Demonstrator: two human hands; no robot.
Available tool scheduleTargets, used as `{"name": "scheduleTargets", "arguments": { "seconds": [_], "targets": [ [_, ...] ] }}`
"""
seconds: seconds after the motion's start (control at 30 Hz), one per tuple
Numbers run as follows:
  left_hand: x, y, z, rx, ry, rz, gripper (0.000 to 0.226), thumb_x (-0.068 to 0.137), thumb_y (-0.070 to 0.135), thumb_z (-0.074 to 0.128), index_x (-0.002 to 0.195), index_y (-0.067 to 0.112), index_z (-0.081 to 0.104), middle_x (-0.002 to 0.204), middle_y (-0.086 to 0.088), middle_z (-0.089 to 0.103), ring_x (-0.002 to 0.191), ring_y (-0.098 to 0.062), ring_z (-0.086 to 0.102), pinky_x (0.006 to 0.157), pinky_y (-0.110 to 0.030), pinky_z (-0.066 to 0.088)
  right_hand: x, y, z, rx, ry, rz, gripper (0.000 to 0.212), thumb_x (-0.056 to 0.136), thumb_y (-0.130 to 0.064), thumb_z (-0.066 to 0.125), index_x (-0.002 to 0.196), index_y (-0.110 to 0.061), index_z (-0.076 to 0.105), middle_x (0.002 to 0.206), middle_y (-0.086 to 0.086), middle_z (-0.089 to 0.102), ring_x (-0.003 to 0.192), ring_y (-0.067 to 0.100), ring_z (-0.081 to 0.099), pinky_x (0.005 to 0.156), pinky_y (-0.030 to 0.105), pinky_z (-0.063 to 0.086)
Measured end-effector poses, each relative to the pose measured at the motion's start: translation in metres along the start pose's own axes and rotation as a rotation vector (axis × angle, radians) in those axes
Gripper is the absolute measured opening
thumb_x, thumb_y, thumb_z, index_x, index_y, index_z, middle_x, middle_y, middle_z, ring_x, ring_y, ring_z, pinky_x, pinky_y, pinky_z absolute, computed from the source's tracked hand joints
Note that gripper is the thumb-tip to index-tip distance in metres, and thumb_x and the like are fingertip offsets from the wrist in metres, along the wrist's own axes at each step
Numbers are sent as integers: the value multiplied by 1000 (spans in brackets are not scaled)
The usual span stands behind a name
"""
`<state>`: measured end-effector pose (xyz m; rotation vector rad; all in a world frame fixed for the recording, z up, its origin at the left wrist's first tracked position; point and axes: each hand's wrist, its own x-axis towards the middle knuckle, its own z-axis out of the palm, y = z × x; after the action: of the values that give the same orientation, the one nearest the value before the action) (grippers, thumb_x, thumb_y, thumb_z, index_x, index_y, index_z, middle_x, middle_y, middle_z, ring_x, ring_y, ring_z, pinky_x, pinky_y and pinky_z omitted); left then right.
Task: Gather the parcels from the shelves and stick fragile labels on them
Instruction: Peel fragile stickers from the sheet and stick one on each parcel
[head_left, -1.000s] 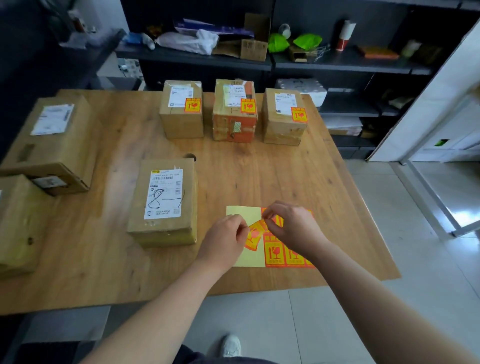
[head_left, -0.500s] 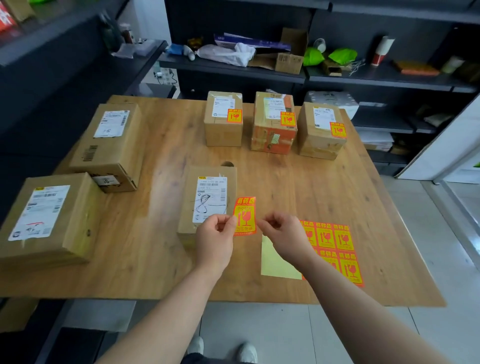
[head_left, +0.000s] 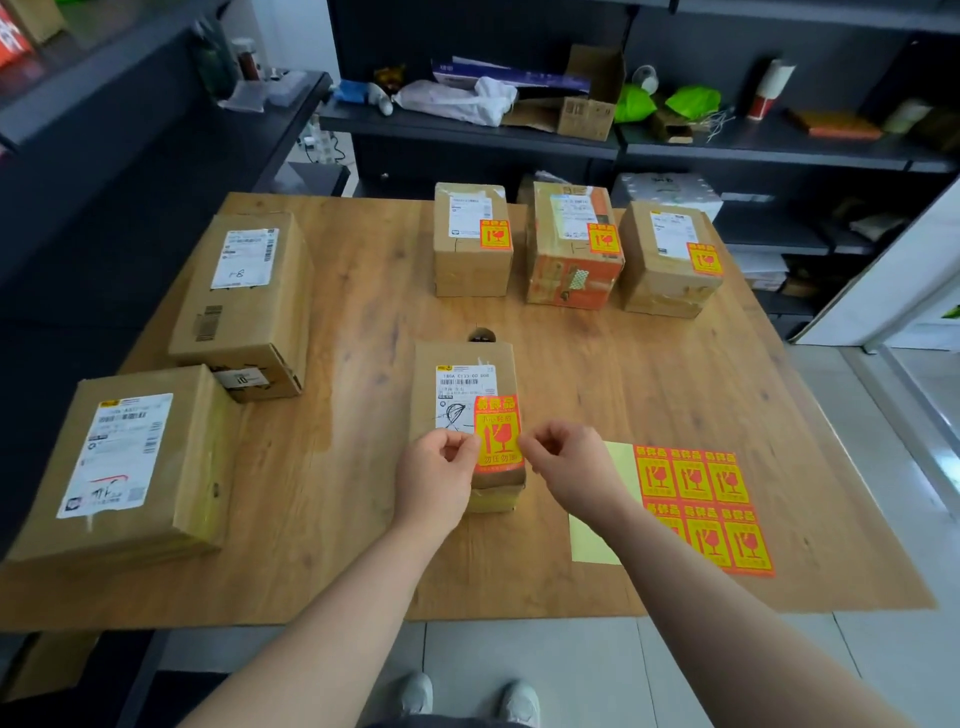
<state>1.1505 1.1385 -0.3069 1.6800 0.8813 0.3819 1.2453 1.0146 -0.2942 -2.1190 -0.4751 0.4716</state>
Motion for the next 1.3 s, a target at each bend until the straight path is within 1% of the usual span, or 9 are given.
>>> {"name": "scheduleTargets", "arguments": {
  "seconds": [0.07,0.13,0.27,0.37,0.47,0.63,0.87,1.2,1.3],
  "targets": [
    [5,1,-3,221,4,122,15,87,25,63,75,17,67,72,8,67,69,-12,62,61,-25,47,2,2,3,-37,27,2,27,87,-26,62,61,-24,58,54,-10,57,45,-1,47,42,13,36],
    [11,3,-5,367,-12,188,15,87,27,63,76,18,67,72,8,66,68,-13,60,60,-28,47,4,4,6,-77,42,16,27,87,-25,63,60,-24,56,54,-11,57,46,-1,48,42,12,35],
    [17,2,-2,576,-63,251,16,89,32,59,78,20,62,76,8,66,70,-16,58,58,-30,43,7,12,9,-168,32,51,24,85,-26,65,63,-24,55,59,-9,59,52,3,50,48,19,35],
    [18,-1,-1,659,-93,269,18,91,34,55,80,22,60,78,8,64,72,-16,56,57,-28,37,6,17,11,-205,37,64,25,85,-27,66,64,-25,53,59,-10,57,53,3,49,48,18,33],
    [20,-1,-1,696,-132,249,19,93,34,53,80,20,59,79,7,63,72,-16,55,55,-28,35,4,18,13,-208,35,63,26,85,-27,66,63,-28,52,58,-12,56,52,0,49,45,11,32],
    [24,4,-4,698,-178,215,21,94,32,52,79,18,56,77,4,60,72,-17,54,55,-28,36,4,16,16,-199,40,66,26,85,-26,66,63,-29,52,57,-13,55,49,-3,49,47,8,36],
    [25,5,-3,731,-201,219,20,94,33,52,79,20,54,80,5,61,73,-15,54,56,-27,38,4,15,15,-238,20,61,19,86,-28,65,69,-25,57,62,-12,57,56,2,51,46,11,32],
    [25,5,-3,734,-212,214,23,92,31,55,73,20,50,77,5,59,71,-16,52,57,-28,36,4,12,15,-263,-2,82,17,86,-28,65,72,-22,59,66,-10,61,60,4,55,50,17,37],
    [25,6,-3,740,-206,219,22,92,31,55,73,20,52,77,4,60,72,-17,53,58,-29,39,5,12,15,-273,3,89,16,85,-27,65,72,-20,60,65,-10,61,59,4,55,49,17,38]
  ]
}}
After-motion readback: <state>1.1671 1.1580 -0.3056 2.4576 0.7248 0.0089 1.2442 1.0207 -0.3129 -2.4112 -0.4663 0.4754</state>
